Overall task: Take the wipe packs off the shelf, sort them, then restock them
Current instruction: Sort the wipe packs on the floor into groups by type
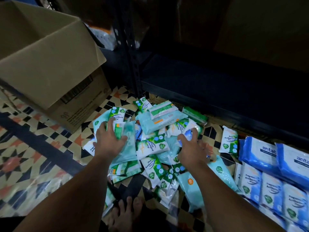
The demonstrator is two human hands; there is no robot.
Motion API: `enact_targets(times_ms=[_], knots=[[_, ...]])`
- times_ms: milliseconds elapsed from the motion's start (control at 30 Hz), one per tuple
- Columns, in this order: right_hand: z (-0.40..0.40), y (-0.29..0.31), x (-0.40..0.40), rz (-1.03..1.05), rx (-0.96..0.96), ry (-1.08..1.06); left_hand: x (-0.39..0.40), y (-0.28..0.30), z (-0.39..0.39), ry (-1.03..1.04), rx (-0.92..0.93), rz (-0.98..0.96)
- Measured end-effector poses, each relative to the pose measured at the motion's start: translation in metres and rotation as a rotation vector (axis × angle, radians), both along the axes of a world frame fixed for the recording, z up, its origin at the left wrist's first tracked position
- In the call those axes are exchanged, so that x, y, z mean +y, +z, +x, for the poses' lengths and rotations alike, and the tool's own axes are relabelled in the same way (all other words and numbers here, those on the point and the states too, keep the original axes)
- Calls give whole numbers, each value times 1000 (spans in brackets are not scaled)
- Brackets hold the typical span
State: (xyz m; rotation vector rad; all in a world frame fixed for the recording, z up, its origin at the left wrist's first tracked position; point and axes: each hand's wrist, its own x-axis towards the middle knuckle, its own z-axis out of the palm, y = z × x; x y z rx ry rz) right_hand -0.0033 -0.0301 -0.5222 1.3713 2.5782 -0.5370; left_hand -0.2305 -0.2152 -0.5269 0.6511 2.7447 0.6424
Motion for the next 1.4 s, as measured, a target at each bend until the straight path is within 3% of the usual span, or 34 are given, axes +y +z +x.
enact_targets(times_ms=[167, 233, 367, 567, 867, 1033, 1300, 1400], knots=[[-9, 6, -5, 135, -27, -3, 19, -4, 21, -436, 484, -366], [-18, 11, -10, 123, 43, 73, 31, -8, 19, -584, 449, -461], [-41, 13, -25, 30, 171, 476, 46, -8, 19, -551, 226, -435], [-45, 0, -22, -65, 85, 684, 43, -5, 27, -479, 217, -506], [-28, -4, -20, -20, 74, 602, 27, -10, 29, -312, 250, -492], [-10, -12, -15, 10, 80, 553, 49, -20, 30, -460, 390, -514], [-1, -17, -4, 23, 85, 275, 83, -36, 31, -542, 413, -642], [1, -19, -2, 5, 91, 250, 87, -35, 36, -565, 335, -633]])
